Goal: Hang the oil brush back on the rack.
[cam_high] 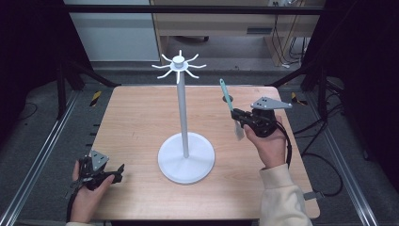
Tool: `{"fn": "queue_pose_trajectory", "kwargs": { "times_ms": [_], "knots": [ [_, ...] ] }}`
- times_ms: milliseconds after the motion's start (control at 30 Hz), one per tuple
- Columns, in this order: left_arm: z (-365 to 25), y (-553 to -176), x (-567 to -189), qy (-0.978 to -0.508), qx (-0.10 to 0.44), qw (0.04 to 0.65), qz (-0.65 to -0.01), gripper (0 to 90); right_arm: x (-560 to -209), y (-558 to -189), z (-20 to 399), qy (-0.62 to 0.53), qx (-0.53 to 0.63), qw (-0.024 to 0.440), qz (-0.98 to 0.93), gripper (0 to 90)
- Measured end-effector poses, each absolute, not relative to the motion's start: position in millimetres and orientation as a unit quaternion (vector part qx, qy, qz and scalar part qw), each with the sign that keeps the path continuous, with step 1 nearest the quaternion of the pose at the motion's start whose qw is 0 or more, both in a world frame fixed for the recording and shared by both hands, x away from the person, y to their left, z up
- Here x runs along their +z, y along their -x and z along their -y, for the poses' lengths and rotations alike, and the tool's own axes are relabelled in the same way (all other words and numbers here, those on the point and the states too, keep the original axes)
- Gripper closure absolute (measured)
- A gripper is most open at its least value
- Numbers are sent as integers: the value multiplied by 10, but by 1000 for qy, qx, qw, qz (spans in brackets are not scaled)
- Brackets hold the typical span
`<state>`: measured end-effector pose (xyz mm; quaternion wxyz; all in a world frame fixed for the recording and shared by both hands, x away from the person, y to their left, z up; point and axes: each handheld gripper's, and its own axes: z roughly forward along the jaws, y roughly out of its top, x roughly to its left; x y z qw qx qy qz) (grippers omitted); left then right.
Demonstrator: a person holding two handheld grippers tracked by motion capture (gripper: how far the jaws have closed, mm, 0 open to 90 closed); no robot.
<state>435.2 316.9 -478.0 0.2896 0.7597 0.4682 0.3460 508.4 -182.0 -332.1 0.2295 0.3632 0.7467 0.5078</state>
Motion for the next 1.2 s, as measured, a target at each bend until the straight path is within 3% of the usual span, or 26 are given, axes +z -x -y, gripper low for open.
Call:
{"fn": "queue_pose_trajectory", "kwargs": {
  "times_ms": [267, 1200],
  "knots": [
    [-3171, -4360, -4781, -759, 363, 280, -462, 24, -3180, -4974, 1777, -342, 536, 226, -738, 824],
    [-3145, -4388, -4810, -753, 350, 280, -481, 74, -2848, -4709, 1758, -300, 577, 238, -722, 824]
  ]
}}
